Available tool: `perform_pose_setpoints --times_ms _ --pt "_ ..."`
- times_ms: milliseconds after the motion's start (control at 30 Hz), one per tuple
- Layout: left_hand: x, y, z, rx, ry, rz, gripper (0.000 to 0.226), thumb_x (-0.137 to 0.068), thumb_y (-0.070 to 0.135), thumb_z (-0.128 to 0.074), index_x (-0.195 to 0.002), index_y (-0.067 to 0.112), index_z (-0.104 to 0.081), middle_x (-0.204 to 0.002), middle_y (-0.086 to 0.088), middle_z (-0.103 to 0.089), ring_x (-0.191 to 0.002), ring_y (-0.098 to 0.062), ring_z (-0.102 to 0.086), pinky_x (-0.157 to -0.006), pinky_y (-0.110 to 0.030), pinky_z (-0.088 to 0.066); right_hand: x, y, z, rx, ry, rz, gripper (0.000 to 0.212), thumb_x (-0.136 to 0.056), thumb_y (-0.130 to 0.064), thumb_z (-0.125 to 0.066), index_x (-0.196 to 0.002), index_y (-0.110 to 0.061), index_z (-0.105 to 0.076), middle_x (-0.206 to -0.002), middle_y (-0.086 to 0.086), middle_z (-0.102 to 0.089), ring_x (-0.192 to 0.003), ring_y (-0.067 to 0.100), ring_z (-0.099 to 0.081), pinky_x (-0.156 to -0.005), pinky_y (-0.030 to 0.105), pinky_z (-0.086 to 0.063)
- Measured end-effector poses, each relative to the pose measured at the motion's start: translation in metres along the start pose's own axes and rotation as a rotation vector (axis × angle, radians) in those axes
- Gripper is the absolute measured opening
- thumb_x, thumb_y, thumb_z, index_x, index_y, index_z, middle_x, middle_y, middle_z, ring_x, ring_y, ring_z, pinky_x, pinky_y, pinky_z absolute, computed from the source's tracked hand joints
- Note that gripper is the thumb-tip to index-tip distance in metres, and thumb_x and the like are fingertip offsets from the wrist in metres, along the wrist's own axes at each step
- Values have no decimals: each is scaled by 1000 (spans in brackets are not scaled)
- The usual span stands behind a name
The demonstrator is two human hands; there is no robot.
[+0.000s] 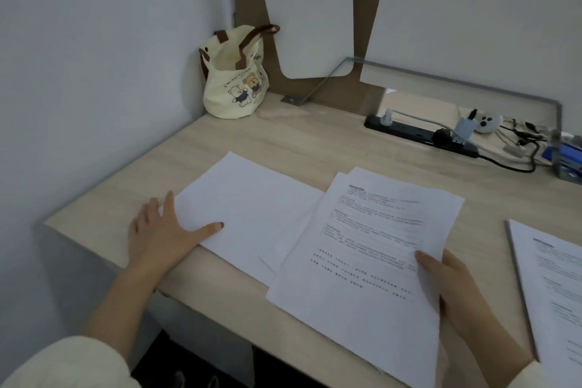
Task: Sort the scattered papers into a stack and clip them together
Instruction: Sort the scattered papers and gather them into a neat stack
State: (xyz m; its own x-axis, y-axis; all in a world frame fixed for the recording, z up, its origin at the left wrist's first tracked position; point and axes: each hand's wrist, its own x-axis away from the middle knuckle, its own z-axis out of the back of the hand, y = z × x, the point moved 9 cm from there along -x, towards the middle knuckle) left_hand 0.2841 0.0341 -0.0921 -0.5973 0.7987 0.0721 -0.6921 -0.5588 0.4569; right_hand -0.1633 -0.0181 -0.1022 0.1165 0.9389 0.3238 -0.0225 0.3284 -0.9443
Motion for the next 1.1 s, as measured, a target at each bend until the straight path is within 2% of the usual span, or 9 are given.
perform_pose_setpoints --times_ms 200,367,533,667,833,933,1000,1067,1100 --pt "-1 9 -1 34 19 -22 107 -64 65 -67 -145 12 -20 -145 -16 -30 -134 -33 -26 -109 -45 -24 1 2 -10 148 20 7 29 -92 -18 -53 -120 -11 -60 -112 11 -68 -95 35 -66 -91 54 -50" --pt "14 26 -9 590 18 -56 69 -84 19 -66 -141 15 -27 -141 -11 -39 -116 -25 -47 -92 -33 -40 1 0 -11 184 12 13 23 -93 -15 -52 -113 -10 -62 -108 12 -69 -94 33 -66 -91 52 -50" --pt "42 67 5 838 44 -193 52 -88 17 -60 -133 24 -36 -122 -1 -53 -89 -5 -58 -73 -21 -47 0 -1 -10 253 49 39 16 -92 -18 -51 -102 -20 -63 -109 8 -69 -94 31 -66 -91 52 -50" --pt "75 118 82 845 383 -460 38 -90 15 -56 -123 27 -42 -96 24 -49 -77 8 -53 -65 -7 -44 2 -3 -9 253 61 47 19 -93 -18 -49 -108 -17 -62 -109 7 -68 -94 30 -65 -91 48 -50" --pt "161 202 129 540 754 -1230 14 -92 6 -50 -105 9 -52 -99 3 -52 -87 -7 -47 -92 -8 -34 2 0 -9 211 36 39 33 -94 -14 -46 -127 -14 -51 -117 6 -63 -96 28 -63 -89 45 -50" --pt "201 228 91 459 636 -1503 19 -87 -2 -52 -102 8 -55 -103 -4 -55 -91 -19 -52 -92 -20 -38 3 -4 -7 97 45 91 56 -93 -10 -49 -143 -24 -29 -122 1 -55 -98 22 -59 -83 37 -45" --pt "218 235 46 402 444 -1572 15 -88 0 -53 -100 8 -55 -99 -7 -61 -88 -20 -53 -84 -25 -45 2 -7 -5 86 29 143 44 -94 -12 -49 -136 -21 -42 -121 2 -61 -104 23 -61 -84 33 -48" --pt "221 234 -7 340 194 -1532 10 -90 7 -52 -99 10 -56 -96 -7 -63 -87 -18 -53 -79 -25 -46 2 -4 -1 81 28 92 23 -97 -26 -44 -109 -19 -62 -106 7 -69 -103 30 -62 -79 31 -52" --pt "219 231 -33 318 81 -1481 10 -90 10 -52 -98 10 -58 -97 -5 -62 -89 -16 -52 -78 -23 -45 4 0 0 24 20 27 34 -97 -38 -38 -99 -17 -65 -99 9 -70 -98 31 -64 -75 33 -52"
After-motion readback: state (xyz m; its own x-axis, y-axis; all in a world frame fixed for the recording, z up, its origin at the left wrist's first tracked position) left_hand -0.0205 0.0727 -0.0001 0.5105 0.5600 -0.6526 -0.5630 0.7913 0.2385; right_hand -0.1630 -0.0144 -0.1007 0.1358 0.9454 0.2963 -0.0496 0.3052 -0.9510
